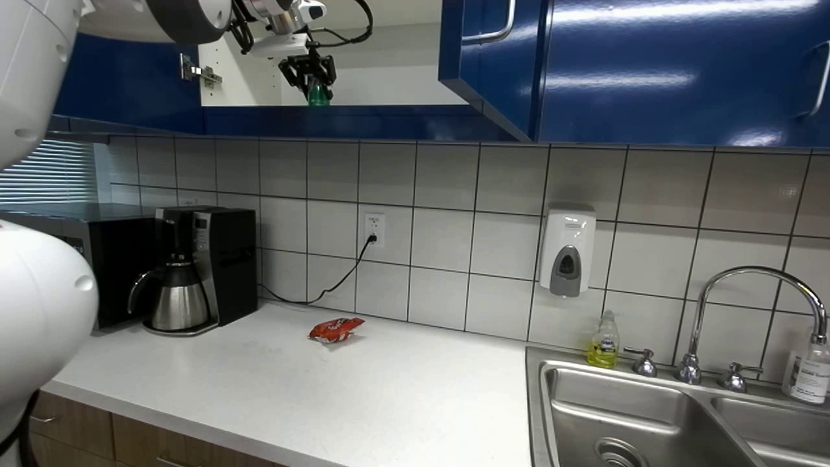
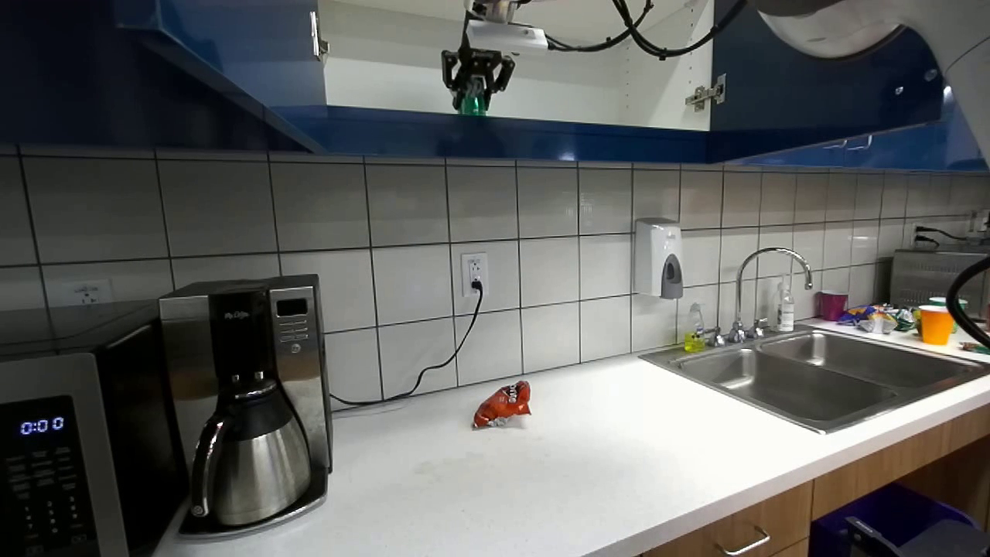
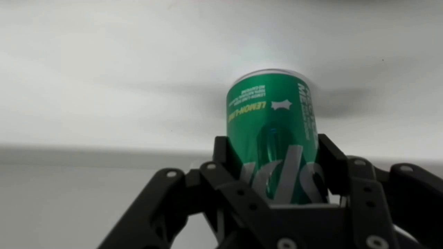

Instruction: Remove the can from the top cupboard

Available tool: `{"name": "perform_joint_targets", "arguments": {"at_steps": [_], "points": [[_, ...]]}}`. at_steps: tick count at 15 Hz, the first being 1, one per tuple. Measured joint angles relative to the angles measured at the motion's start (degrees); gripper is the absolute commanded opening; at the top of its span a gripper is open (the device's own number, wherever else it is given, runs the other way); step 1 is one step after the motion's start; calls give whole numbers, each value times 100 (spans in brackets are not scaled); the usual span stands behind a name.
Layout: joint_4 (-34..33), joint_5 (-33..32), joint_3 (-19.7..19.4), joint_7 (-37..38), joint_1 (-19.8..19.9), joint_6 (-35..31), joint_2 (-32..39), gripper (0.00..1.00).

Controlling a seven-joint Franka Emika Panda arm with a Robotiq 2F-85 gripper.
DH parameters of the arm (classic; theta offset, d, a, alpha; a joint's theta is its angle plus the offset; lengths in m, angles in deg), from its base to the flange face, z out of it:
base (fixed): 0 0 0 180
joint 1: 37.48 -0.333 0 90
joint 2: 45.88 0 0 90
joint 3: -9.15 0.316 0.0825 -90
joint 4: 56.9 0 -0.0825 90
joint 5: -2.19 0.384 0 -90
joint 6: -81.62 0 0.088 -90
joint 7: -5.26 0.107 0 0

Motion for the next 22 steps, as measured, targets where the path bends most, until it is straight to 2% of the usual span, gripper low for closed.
{"name": "perform_joint_targets", "arguments": {"at_steps": [7, 12, 17, 22], "points": [[49, 10, -10, 0, 6, 28, -248, 38], [382, 45, -21, 0, 13, 39, -665, 38], [1079, 137, -25, 0, 29, 41, -1331, 38], [2168, 380, -67, 0, 36, 40, -2282, 38]]}}
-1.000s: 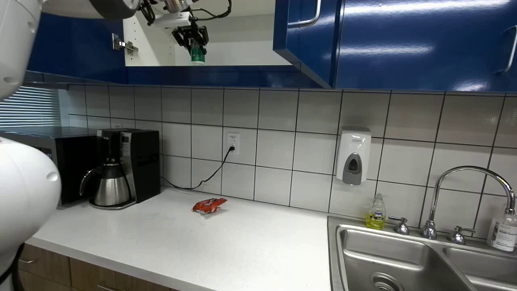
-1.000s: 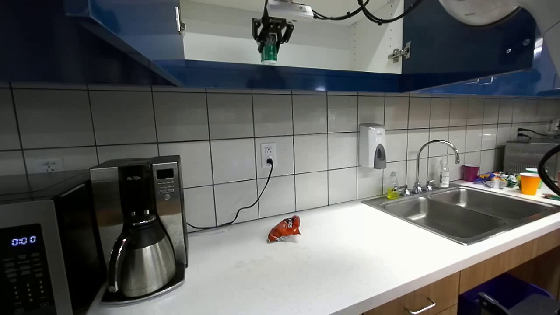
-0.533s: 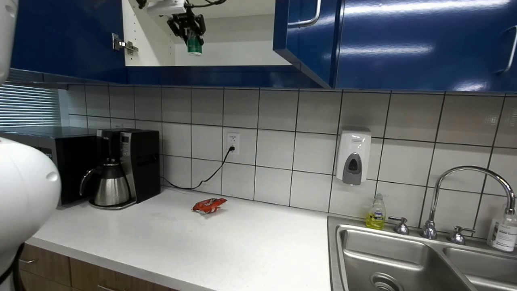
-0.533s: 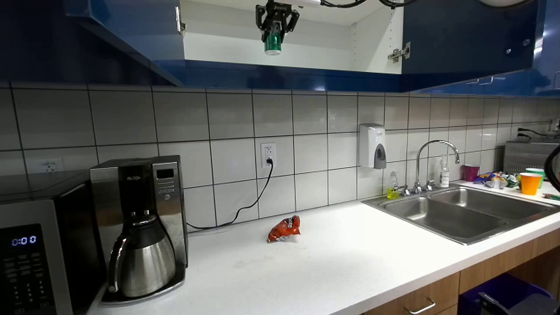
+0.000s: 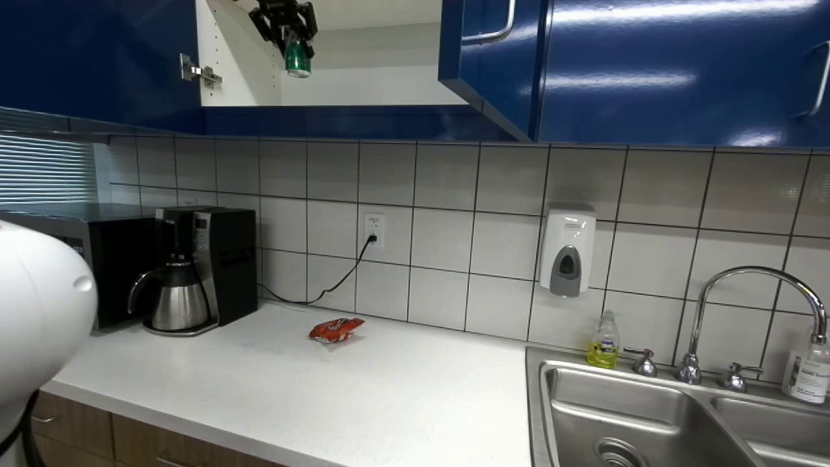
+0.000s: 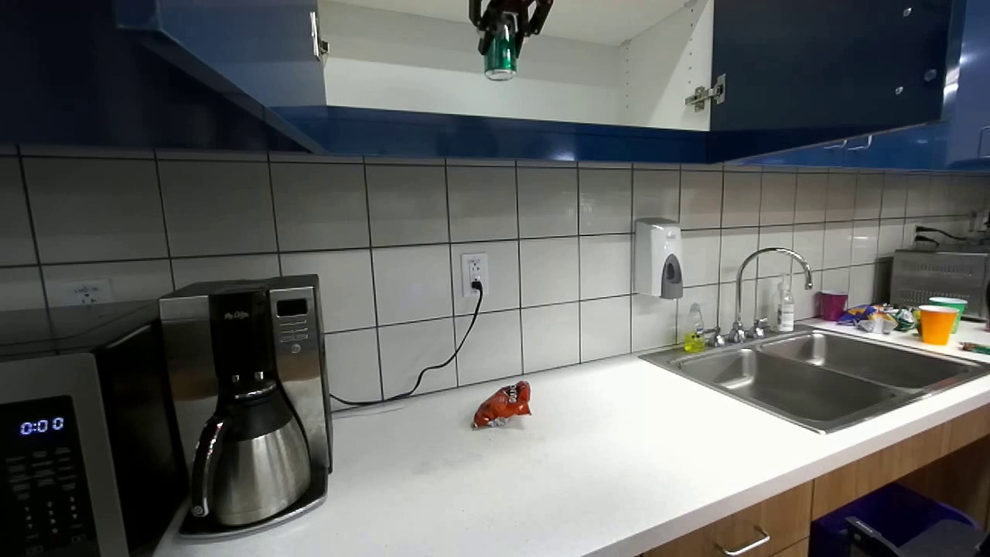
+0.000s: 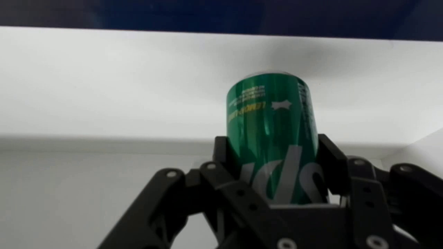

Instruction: Remove the can from the top cupboard

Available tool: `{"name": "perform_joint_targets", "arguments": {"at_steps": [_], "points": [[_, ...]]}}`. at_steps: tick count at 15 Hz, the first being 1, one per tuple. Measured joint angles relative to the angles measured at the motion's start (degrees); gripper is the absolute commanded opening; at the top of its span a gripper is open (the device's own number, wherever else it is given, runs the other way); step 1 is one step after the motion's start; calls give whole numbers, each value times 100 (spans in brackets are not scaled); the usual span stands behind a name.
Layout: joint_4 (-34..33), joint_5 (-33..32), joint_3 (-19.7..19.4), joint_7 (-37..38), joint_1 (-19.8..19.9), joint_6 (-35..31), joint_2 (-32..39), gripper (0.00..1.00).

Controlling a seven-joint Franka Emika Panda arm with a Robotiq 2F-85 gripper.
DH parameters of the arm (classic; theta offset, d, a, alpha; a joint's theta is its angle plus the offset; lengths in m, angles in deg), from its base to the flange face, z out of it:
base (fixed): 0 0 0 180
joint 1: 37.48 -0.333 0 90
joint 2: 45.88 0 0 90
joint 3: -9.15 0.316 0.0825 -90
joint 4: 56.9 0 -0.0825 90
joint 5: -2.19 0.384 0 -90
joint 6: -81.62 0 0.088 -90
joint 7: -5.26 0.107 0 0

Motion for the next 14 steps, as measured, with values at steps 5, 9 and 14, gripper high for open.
{"name": "perform_joint_targets", "arguments": {"at_steps": [5, 9, 14], "points": [[1345, 130, -69, 0, 0, -23, -1062, 38], [2386, 278, -67, -24, 44, -27, -1877, 38], [3659, 578, -67, -156, 51, -55, -2803, 38]]}}
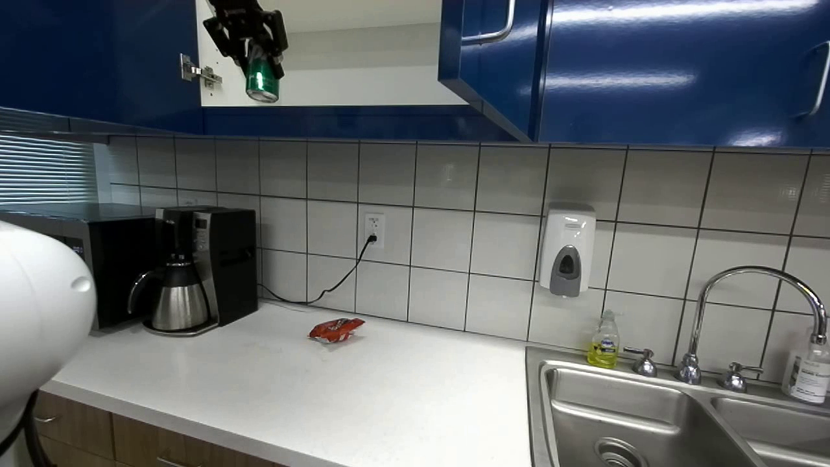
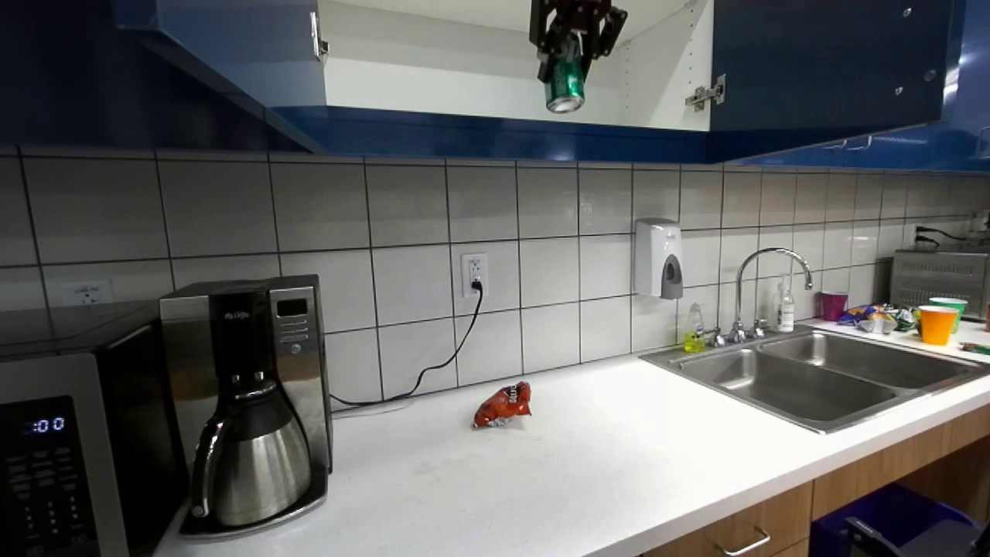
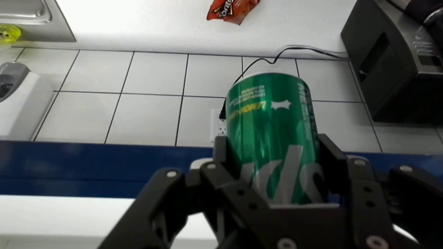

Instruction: Remove the can from the top cupboard

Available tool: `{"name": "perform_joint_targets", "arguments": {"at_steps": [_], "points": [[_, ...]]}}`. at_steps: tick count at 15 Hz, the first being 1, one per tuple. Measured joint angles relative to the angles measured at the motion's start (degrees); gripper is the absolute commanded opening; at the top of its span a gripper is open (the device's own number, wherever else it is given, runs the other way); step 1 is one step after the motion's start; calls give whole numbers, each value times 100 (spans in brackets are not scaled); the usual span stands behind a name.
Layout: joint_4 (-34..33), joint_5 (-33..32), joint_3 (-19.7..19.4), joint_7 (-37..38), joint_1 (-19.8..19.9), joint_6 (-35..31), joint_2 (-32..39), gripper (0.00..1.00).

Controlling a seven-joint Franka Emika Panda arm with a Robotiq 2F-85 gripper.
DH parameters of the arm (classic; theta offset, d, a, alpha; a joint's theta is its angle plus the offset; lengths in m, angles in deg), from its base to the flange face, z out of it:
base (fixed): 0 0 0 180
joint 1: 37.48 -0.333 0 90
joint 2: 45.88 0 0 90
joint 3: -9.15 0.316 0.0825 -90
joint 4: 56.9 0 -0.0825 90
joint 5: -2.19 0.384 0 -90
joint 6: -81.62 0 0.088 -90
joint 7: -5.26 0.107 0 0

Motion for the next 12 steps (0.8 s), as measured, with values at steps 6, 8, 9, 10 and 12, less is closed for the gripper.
{"name": "perform_joint_targets", "arguments": {"at_steps": [6, 8, 9, 10, 12], "points": [[1333, 185, -50, -142, 5, -297, -831, 38], [1697, 196, -86, -200, 12, -435, -1020, 38], [1862, 200, -104, -225, 20, -511, -1091, 38], [2026, 203, -124, -244, 28, -604, -1144, 38], [2325, 215, -163, -296, 36, -825, -1189, 38]]}}
